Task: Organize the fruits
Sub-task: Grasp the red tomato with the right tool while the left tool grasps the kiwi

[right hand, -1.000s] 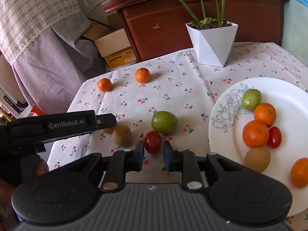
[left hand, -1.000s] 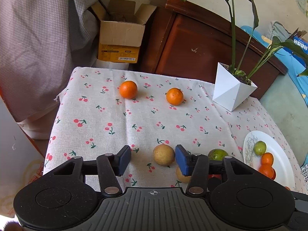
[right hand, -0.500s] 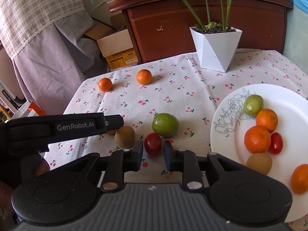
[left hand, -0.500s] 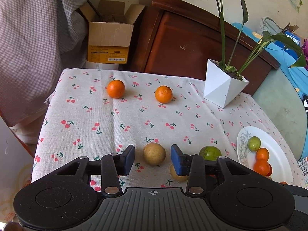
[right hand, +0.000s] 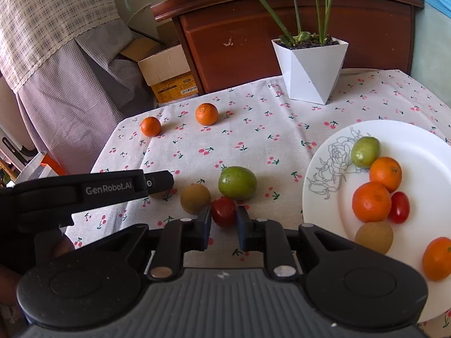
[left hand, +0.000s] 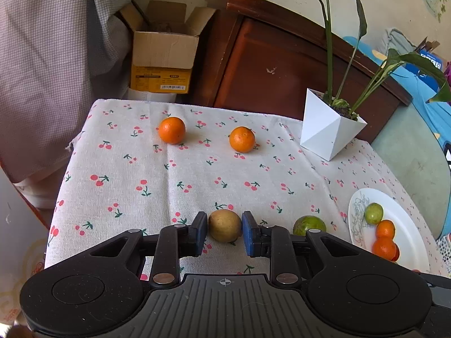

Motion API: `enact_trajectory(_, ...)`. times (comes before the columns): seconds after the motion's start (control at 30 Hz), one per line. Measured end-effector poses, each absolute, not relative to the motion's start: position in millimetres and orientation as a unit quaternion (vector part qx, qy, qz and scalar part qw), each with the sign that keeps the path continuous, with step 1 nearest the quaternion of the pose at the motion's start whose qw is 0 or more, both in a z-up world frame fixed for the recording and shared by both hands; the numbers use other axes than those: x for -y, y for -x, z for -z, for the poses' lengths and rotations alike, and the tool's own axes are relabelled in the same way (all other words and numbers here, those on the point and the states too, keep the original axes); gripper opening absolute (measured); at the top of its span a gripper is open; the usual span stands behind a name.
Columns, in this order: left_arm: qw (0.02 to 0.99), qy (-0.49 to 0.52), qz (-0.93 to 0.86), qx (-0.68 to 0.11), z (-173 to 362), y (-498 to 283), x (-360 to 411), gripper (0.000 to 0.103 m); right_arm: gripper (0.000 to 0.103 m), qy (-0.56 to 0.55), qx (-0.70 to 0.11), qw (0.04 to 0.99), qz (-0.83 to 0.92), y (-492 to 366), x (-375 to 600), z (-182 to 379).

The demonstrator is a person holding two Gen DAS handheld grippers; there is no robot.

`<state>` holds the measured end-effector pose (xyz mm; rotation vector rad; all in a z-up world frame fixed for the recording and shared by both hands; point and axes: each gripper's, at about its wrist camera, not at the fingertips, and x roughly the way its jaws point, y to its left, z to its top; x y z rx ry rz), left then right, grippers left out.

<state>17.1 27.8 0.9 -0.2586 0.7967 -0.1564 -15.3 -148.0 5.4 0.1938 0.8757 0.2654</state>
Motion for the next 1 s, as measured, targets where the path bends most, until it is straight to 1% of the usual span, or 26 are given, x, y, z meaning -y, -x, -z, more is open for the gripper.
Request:
enact_trajectory(0.07,0.912,0.115,0.077,-0.385,-1.2,-16.7,-25.6,0.024,0.018,-0.093,-0.422,0.893,-0.127,15.5,147.7,-5.3)
enact_trajectory(0.3,0.914,0.125,0.074,-0.379,-7.3,-15.9,-26.6,0.023,0.018,-0.100,-0.413,0.897,-0.125,17.9,154.5,-12.4)
enact_trajectory(0.33,0.915,0.125,0.076,-0.375,-10.0,-15.3,-26.1,0.023,0.017,-0.103,-0.410,0.898,-0.124,18.5,156.6,-14.8)
enact_trajectory(0.37,0.917,0.127,0.080,-0.371,-13.3,-14.7,-25.0,0.023,0.013,-0.106,-0.406,0.899,-0.124,18.9,158.9,-17.4)
enact_trajectory(0.4,0.918,0.127,0.084,-0.366,-16.6,-13.8,-23.4,0.023,0.013,-0.109,-0.402,0.901,-0.123,18.7,161.5,-20.3)
enact_trajectory(0.53,0.921,0.128,0.104,-0.352,-27.0,-9.9,-14.6,0.023,0.013,-0.122,-0.387,0.907,-0.113,18.5,174.1,-30.1)
enact_trajectory(0.63,0.923,0.122,0.105,-0.348,-29.9,-8.7,-10.3,0.023,0.013,-0.131,-0.390,0.905,-0.105,18.2,180.8,-29.7)
enact_trajectory(0.7,0.923,0.126,0.100,-0.350,-29.6,-9.4,-12.4,0.023,0.014,-0.137,-0.393,0.904,-0.103,19.8,183.3,-28.3)
enact_trajectory(0.73,0.923,0.128,0.095,-0.350,-29.5,-9.7,-14.0,0.023,0.018,-0.138,-0.394,0.902,-0.106,20.4,184.0,-27.5)
enact_trajectory(0.93,0.922,0.133,0.081,-0.355,-26.7,-11.3,-20.8,0.023,0.019,-0.134,-0.407,0.894,-0.129,22.2,171.2,-20.9)
enact_trajectory(1.0,0.921,0.132,0.081,-0.356,-26.1,-11.7,-21.4,0.023,0.022,-0.120,-0.411,0.893,-0.135,21.5,164.6,-18.0)
